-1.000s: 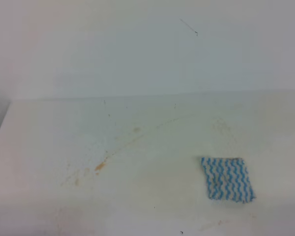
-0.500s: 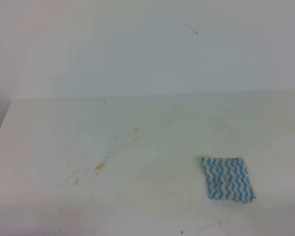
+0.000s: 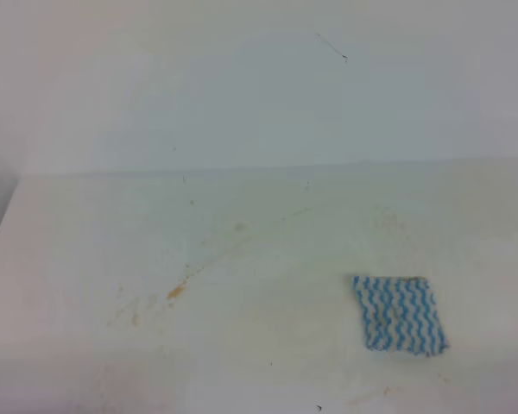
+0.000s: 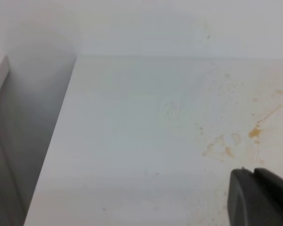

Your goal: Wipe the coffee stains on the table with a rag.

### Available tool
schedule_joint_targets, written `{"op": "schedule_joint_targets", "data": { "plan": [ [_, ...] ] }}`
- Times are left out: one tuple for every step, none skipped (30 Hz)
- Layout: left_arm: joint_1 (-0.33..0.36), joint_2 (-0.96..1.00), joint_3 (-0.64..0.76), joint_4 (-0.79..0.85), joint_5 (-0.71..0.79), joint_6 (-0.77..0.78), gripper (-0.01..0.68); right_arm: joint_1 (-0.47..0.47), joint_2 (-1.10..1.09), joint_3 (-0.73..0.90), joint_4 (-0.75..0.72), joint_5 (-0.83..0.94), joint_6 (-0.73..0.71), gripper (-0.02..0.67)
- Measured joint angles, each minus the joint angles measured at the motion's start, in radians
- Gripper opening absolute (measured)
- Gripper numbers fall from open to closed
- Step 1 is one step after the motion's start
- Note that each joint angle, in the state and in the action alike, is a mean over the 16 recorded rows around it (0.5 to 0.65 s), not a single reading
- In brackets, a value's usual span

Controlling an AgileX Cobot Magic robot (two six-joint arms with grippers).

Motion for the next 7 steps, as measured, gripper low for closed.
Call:
{"op": "schedule_joint_targets", "data": {
  "plan": [
    [0.000,-0.001,-0.001,0.000,0.000,0.000,-0.004,0.000,0.000,0.000,0.000,0.000,0.000,-0.002],
    [0.000,-0.001,0.001,0.000,0.000,0.000,-0.004,0.000,0.000,0.000,0.000,0.000,0.000,-0.002],
    [0.000,-0.002,0.003,0.000,0.000,0.000,-0.004,0.000,0.000,0.000,0.000,0.000,0.000,-0.002],
    [0.001,-0.003,0.002,0.000,0.000,0.000,-0.004,0.000,0.000,0.000,0.000,0.000,0.000,-0.002],
    [0.001,-0.004,0.001,0.000,0.000,0.000,-0.004,0.000,0.000,0.000,0.000,0.000,0.000,-0.002],
    [0.001,-0.005,0.000,0.000,0.000,0.000,-0.004,0.000,0.000,0.000,0.000,0.000,0.000,-0.002],
    [0.002,-0.005,-0.001,0.000,0.000,0.000,-0.004,0.000,0.000,0.000,0.000,0.000,0.000,-0.002]
  ]
}}
